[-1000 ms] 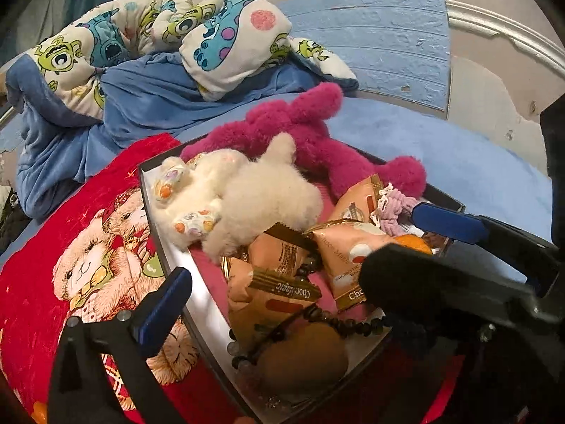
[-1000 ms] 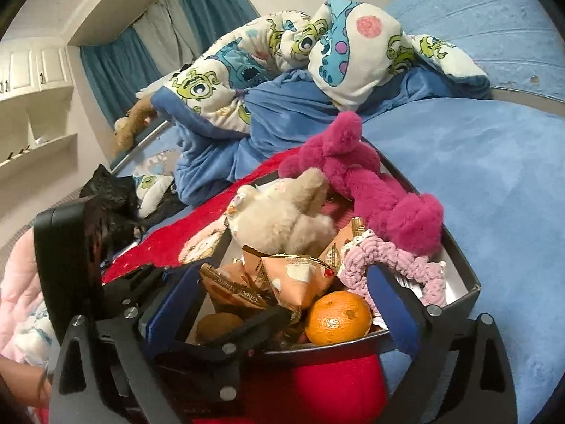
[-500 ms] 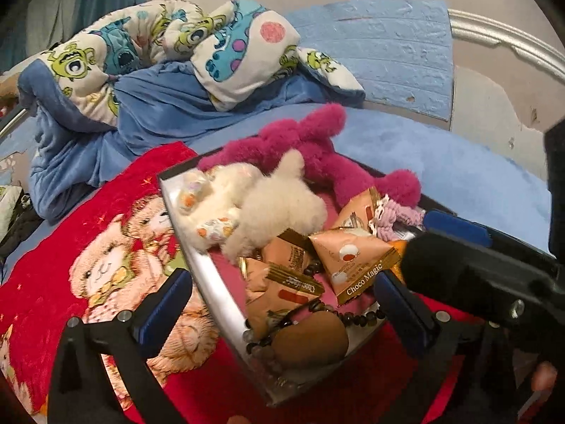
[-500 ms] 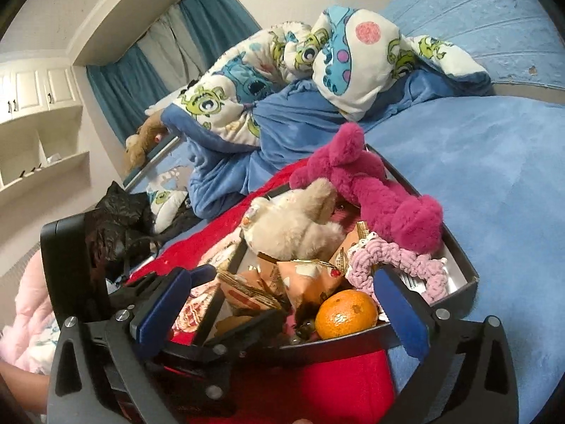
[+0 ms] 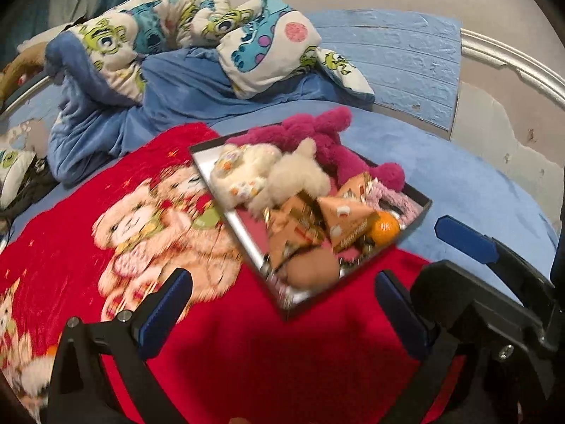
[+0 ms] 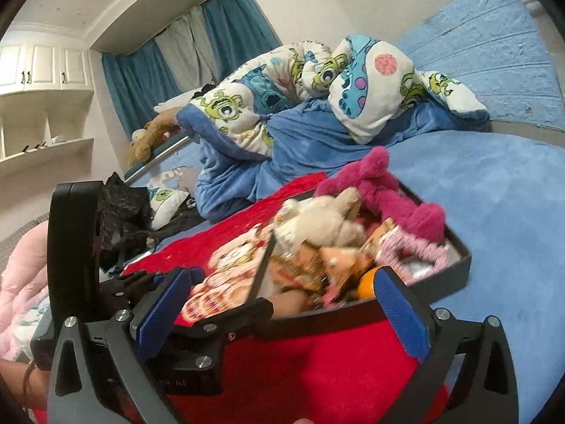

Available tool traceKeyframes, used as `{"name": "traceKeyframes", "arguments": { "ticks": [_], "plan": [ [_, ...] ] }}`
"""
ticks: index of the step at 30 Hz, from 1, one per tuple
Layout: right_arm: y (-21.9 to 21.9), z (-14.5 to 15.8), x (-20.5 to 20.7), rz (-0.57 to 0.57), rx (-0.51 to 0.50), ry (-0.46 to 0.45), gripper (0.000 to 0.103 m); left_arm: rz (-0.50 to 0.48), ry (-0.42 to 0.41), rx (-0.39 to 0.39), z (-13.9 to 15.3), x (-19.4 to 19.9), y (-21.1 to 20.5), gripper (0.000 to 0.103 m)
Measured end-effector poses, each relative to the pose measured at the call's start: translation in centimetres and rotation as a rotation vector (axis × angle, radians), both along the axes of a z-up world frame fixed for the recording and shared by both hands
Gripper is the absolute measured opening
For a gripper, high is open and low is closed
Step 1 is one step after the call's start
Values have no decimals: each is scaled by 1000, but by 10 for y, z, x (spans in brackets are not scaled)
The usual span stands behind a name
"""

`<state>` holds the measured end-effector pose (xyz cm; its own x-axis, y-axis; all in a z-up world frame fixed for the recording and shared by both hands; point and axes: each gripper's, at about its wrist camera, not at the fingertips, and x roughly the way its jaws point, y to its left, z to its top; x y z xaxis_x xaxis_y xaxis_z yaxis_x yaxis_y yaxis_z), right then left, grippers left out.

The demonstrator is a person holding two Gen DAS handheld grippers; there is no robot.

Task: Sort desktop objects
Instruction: 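Move both tools back toward the accessory pile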

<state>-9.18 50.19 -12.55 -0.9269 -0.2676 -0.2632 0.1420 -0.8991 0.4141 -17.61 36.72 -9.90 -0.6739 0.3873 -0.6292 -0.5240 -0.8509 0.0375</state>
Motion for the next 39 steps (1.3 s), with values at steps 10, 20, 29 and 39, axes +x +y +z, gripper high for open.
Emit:
{"name": "traceKeyframes", "arguments": {
  "ticks": [10, 20, 29, 39],
  "plan": [
    [-66, 3, 33, 82, -32, -52, 103, 59, -42, 7, 3, 37, -79, 103],
    [-152, 19, 58, 202, -18, -76, 103, 262, -110, 51, 13, 106, -197, 103],
    [-221, 40, 71, 289, 10, -95, 103, 445, -146, 85, 19, 163, -321, 103],
    [-254, 40, 62, 270, -51, -192, 103, 568, -160, 145, 20, 166, -387, 103]
  ]
}}
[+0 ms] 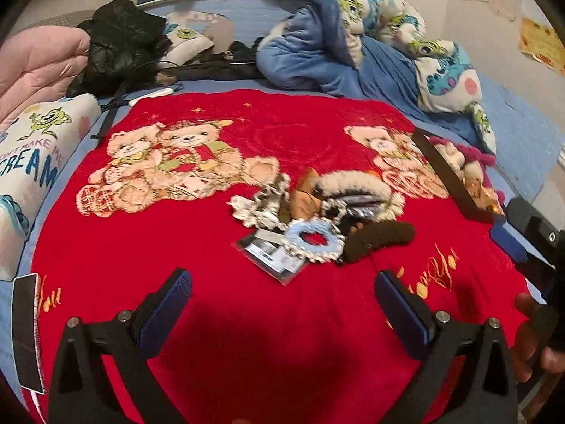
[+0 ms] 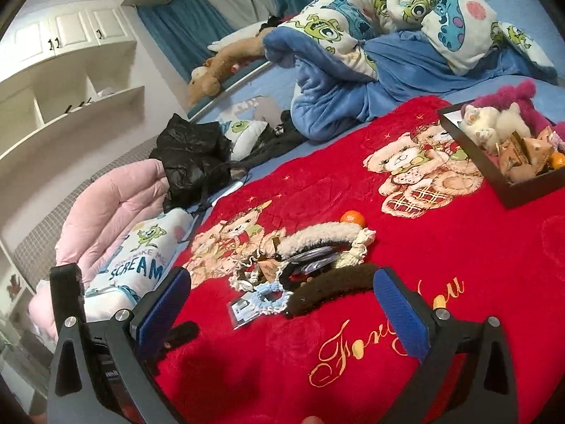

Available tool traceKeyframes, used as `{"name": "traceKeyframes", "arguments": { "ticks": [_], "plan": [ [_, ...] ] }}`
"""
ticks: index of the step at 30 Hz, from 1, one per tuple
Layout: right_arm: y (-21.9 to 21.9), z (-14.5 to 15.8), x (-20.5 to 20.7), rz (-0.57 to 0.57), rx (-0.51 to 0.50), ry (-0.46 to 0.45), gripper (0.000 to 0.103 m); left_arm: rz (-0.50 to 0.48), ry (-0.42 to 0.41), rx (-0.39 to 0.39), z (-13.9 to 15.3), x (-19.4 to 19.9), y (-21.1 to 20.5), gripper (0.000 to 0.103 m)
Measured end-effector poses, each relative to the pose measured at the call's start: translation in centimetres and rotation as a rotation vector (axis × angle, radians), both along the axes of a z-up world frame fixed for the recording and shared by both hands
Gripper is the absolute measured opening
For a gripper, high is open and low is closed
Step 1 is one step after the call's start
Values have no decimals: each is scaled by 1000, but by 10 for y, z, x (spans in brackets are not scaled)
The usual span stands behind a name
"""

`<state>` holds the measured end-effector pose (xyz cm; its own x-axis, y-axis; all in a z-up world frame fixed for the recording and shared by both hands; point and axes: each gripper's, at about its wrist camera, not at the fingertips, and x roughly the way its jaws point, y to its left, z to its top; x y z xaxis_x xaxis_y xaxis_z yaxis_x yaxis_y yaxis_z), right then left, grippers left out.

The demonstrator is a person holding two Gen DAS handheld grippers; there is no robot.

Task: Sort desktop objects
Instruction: 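Move both tools back toward the accessory pile, then grasp the brown lace scrunchie with the left tool while the right tool grasps the white lace scrunchie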

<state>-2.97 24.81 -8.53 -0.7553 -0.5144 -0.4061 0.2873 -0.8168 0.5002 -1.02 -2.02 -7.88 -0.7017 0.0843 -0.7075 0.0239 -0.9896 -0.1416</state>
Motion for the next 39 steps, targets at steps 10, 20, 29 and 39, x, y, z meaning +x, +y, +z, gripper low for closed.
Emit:
{"name": "traceKeyframes", "arguments": {
  "ticks": [10, 20, 29, 39],
  "plan": [
    [6, 7, -16, -37, -8, -26, 103, 36, 25, -2, 10, -20, -14, 103],
    [11, -5, -44, -67, -31, -54, 103, -153, 33, 120, -1, -59, -7, 103],
    [2, -21, -71, -61, -35, -111, 98, -211, -22, 166, -19, -114, -15, 102],
    [-3, -40, -98, -60, 38, -171, 70, -297, -68, 162, -36, -148, -12, 87]
  ]
}}
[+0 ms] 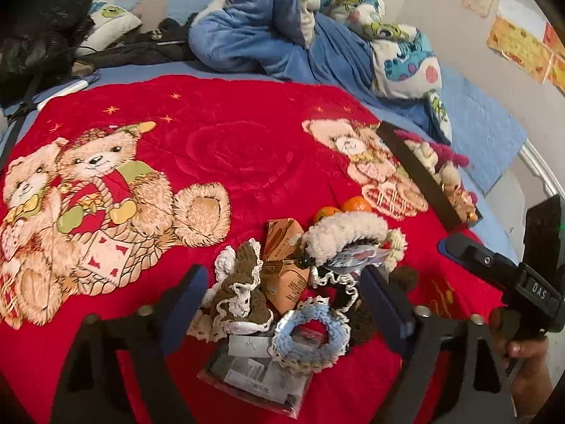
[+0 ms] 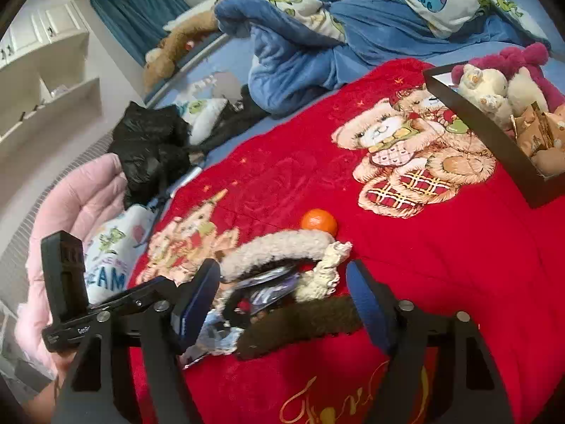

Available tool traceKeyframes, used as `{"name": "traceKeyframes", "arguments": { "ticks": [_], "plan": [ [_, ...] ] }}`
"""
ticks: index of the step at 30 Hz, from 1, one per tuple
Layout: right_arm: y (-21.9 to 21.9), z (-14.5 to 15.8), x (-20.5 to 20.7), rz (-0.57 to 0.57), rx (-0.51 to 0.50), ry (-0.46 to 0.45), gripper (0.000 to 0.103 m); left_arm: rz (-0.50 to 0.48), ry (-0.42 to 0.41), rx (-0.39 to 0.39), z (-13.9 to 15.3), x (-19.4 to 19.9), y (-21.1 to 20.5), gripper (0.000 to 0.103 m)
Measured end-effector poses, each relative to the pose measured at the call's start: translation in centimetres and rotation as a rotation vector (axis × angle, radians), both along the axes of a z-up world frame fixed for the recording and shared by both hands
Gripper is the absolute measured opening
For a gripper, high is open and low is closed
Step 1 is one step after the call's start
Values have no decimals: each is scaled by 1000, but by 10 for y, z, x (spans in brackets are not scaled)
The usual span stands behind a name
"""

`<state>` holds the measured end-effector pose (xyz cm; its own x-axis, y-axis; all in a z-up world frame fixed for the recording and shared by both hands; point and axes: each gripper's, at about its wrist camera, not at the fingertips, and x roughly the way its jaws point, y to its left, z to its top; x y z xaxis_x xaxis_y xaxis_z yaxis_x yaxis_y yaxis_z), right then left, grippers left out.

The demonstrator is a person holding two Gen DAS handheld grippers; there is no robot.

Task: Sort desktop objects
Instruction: 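Grasp the brown lace scrunchie with the left tool while the right tool grasps the white lace scrunchie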

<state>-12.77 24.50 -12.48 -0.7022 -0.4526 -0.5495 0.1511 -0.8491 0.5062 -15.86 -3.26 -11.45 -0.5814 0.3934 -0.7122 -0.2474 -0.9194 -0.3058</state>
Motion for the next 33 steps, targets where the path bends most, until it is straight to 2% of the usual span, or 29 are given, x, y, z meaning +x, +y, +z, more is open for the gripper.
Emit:
{"name": "traceKeyframes", "arguments": {
  "ticks": [5, 9, 11, 15, 17, 20, 24, 25, 27, 33],
  "plan": [
    [-5, -8, -10, 13, 17, -24, 60, -10, -20, 5, -9, -7, 1, 86],
    [-8, -15, -14, 12, 10, -45, 57, -19, -42, -11, -16, -11, 2, 84],
    [-10, -21, -18, 11, 26, -70, 51, -33, -60, -14, -20, -12, 2, 69],
    [-12, -31, -22, 4, 40, -104, 40, -31, -76, -20, -25, -13, 1, 56],
    [-11, -35, -24, -11, 51, -124, 37, -27, -90, -10, -28, -14, 0, 42],
    [-9, -43, -28, -24, 62, -151, 30, -24, -95, -18, -30, -13, -1, 34],
    [-7, -46, -33, -26, 57, -163, 30, -28, -87, -30, -29, -10, -1, 27],
    [-6, -48, -34, -27, 53, -166, 30, -27, -88, -25, -29, -10, -1, 23],
    [-6, -50, -36, -28, 50, -174, 30, -24, -89, -19, -29, -9, -1, 21],
    [-1, -57, -40, -60, 42, -197, 17, -23, -81, -38, -28, -4, 2, 14]
  ]
}}
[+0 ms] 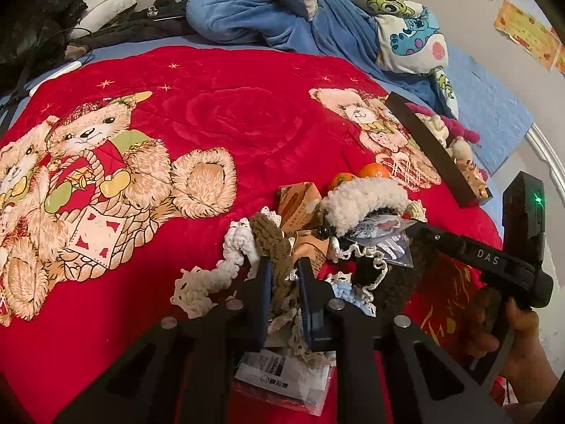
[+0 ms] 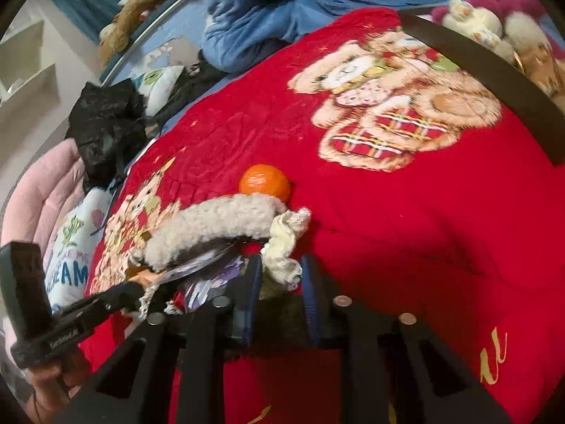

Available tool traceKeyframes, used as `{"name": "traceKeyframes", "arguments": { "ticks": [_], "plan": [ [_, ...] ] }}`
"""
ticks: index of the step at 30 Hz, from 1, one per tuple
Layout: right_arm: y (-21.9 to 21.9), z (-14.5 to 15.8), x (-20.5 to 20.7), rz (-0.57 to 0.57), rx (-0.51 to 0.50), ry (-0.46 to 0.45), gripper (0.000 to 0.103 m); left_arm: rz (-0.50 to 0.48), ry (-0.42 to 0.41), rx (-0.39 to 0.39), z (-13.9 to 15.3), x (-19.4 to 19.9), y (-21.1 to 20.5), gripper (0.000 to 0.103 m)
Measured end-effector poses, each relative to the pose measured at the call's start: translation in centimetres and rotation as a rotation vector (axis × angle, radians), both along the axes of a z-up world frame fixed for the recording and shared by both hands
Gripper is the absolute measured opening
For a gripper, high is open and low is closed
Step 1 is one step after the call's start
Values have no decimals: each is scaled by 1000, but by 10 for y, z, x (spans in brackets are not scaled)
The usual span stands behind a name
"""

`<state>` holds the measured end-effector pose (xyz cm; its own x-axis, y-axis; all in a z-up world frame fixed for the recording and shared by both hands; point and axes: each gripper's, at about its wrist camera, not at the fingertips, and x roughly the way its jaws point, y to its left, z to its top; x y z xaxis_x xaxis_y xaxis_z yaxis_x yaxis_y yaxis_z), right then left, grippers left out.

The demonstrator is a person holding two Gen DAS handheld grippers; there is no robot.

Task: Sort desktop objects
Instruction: 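Grasp the brown lace scrunchie with the left tool while the right tool grasps the white lace scrunchie, then lift both scrunchies and carry them toward the black tray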

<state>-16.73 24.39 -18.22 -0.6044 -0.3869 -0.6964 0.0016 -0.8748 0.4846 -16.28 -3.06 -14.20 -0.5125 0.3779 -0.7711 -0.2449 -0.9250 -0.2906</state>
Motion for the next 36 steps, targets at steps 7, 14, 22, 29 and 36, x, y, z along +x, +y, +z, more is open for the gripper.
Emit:
{"name": "traceKeyframes", "arguments": {
  "ticks": [7, 14, 22, 29, 36],
  "plan": [
    [1, 1, 6, -28, 11, 14, 14, 24, 7, -1, 4, 8, -6, 12],
    [-1, 5, 9, -35, 30, 14, 14, 16, 24, -11, 9, 13, -5, 12],
    [0, 17, 18, -30, 17, 41, 13, 14, 44, -16, 20, 15, -5, 12],
    [5, 34, 24, -46, 20, 79, 13, 13, 90, -7, 44, 19, -8, 12],
    [14, 50, 31, -65, 14, 109, 13, -1, 141, -3, 68, 30, -3, 12]
  ]
}}
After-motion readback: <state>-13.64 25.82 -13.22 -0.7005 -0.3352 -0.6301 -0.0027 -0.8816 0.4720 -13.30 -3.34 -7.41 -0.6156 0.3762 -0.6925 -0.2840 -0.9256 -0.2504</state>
